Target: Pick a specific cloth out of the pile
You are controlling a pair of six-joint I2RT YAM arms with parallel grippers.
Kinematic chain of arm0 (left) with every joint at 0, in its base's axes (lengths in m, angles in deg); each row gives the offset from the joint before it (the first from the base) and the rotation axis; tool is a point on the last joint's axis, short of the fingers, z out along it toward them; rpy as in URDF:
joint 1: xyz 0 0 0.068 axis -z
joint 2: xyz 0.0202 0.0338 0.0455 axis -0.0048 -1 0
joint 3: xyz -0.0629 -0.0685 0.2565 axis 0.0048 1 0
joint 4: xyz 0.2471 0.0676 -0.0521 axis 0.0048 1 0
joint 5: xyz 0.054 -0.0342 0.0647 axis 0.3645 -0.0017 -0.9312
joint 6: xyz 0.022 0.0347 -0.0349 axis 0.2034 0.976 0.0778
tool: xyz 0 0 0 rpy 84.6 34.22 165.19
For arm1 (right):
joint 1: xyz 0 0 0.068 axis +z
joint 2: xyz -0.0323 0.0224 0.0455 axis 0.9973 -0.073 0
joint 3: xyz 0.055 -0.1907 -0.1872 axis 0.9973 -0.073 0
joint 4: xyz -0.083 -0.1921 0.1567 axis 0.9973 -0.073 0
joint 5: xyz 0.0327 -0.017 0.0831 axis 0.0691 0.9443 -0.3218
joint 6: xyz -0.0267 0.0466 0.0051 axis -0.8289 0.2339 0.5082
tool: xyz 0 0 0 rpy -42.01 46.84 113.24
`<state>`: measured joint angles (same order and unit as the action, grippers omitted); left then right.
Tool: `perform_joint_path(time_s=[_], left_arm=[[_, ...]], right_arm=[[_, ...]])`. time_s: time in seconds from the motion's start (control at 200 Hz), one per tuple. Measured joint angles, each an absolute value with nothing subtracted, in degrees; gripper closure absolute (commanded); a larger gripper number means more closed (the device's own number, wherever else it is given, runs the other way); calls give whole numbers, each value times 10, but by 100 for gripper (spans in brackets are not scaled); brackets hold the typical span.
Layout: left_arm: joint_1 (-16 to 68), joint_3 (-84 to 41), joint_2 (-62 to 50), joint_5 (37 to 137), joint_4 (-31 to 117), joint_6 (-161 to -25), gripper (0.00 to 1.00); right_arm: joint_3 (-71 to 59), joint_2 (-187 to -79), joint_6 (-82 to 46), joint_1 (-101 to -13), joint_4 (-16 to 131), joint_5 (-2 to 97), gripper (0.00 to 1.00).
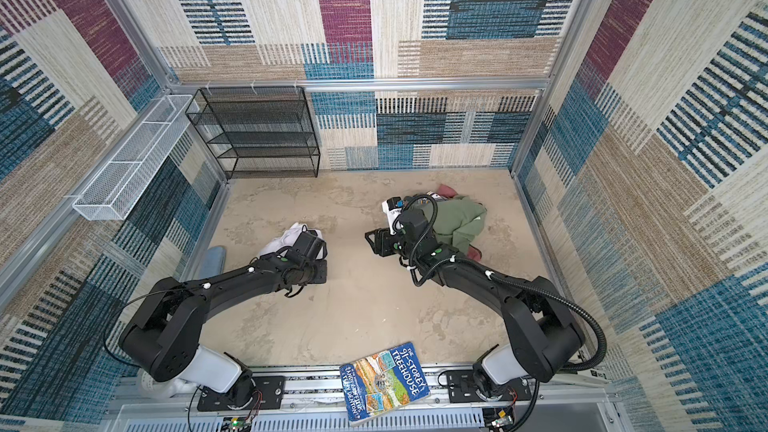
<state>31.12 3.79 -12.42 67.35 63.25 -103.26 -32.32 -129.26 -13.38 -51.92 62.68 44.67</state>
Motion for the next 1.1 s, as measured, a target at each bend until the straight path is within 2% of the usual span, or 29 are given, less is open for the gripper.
perform_joint_path(time_s=[0.356, 0.461, 0.551, 0.696, 0.871, 1.097], left_arm=[[311, 48, -142, 666, 630, -1032, 69], [311, 49, -150, 659, 624, -1032, 72], [311, 49, -156, 655, 612, -1032, 78], [311, 49, -161, 648, 597, -1033, 100], [311, 54, -146, 654, 608, -1036, 100], [311, 43, -75, 665, 655, -1036, 100]], right_arm=[[-322, -1297, -136, -519, 626, 447, 42], [-320, -1300, -136, -519, 623, 447, 42], [-320, -1300, -136, -519, 623, 447, 42], [-320, -1299, -136, -519, 623, 447, 42], [-323, -1292, -136, -519, 623, 453, 42], [-324, -1288, -135, -520, 623, 457, 42]])
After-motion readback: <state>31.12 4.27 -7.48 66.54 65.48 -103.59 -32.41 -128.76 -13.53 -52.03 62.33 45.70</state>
